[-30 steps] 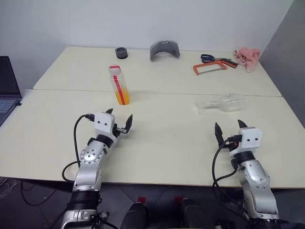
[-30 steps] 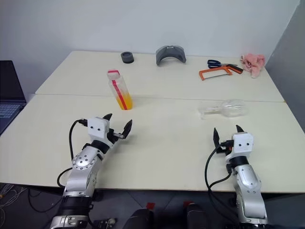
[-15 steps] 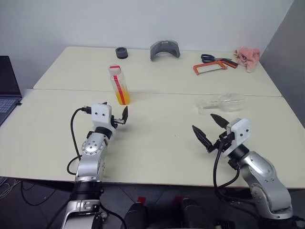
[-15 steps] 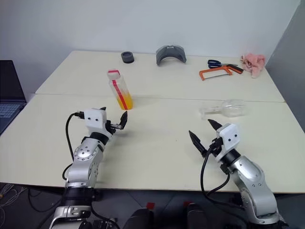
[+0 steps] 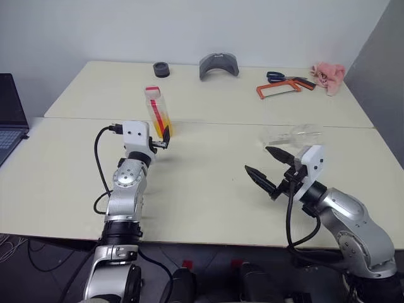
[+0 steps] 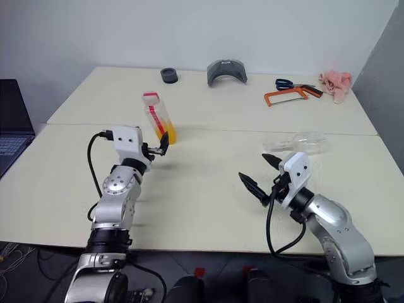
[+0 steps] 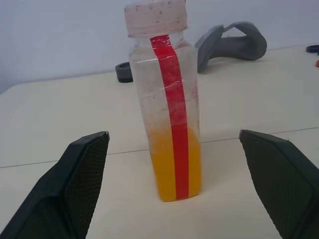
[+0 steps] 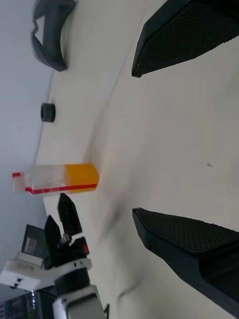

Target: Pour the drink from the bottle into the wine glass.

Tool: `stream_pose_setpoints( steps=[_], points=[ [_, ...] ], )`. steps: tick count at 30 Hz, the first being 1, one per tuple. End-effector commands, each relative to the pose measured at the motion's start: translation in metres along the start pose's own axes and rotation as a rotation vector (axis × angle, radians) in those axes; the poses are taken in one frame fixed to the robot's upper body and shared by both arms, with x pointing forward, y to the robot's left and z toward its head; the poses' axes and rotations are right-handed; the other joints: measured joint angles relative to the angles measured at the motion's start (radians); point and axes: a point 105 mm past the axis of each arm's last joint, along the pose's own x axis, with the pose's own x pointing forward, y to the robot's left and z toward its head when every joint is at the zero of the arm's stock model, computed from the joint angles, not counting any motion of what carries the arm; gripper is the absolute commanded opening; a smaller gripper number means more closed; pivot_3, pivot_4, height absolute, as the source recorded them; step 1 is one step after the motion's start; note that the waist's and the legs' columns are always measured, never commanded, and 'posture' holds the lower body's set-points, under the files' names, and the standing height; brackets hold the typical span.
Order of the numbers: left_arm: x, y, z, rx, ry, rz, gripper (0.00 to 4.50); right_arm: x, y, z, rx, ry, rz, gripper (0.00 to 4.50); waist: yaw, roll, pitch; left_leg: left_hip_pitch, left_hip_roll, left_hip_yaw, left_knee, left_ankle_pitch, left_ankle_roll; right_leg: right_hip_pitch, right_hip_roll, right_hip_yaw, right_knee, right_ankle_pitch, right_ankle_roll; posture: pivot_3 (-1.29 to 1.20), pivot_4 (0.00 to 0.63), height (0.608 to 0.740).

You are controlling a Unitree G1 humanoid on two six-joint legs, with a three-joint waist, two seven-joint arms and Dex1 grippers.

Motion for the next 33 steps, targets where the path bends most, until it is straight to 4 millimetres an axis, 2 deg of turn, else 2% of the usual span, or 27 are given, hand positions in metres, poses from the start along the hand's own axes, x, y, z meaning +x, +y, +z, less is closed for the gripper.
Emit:
stream_pose_setpoints(
  steps=[1,9,19,26,33],
  points=[
    [0.01,0.004,0.014,0.014,-0.033,0.018,4.48,0.002,0.02,0.024,-0.03,-0.041,0.141,4.5,0.0,0.0,0.0,0.0,0.0,0.0,0.0,0.0,0.0,0.0,0.0,0.0,0.0,0.0,0.0,0.0,0.15,0.74],
    [0.028,0.004,0.02,0.012,-0.028,0.014,4.48,0.006,0.022,0.036,-0.044,-0.048,0.187,4.5,0.0,0.0,0.0,-0.001,0.0,0.0,0.0,0.0,0.0,0.0,0.0,-0.001,-0.001,0.0,0.0,0.0,0.15,0.74],
    [0.051,0.013,0.029,0.003,-0.032,0.061,4.48,0.008,0.023,0.039,-0.057,-0.046,0.204,4.5,0.001,0.0,0.0,-0.003,-0.001,-0.001,0.0,0.0,0.0,-0.001,0.0,-0.002,-0.003,0.0,0.0,0.0,0.15,0.74],
    [0.07,0.007,0.038,0.016,-0.023,0.067,4.48,0.01,0.023,0.04,-0.065,-0.044,0.215,4.5,0.0,0.0,0.0,-0.004,-0.001,-0.001,0.0,0.0,0.0,-0.001,0.0,-0.002,-0.004,0.0,0.0,0.0,0.15,0.74],
    [0.079,0.0,0.046,0.01,-0.035,0.061,4.48,0.011,0.023,0.042,-0.071,-0.048,0.221,4.5,0.0,0.0,0.0,-0.005,-0.001,-0.001,0.0,0.0,0.0,-0.002,0.0,-0.002,-0.004,0.0,0.0,0.0,0.15,0.74]
  ],
)
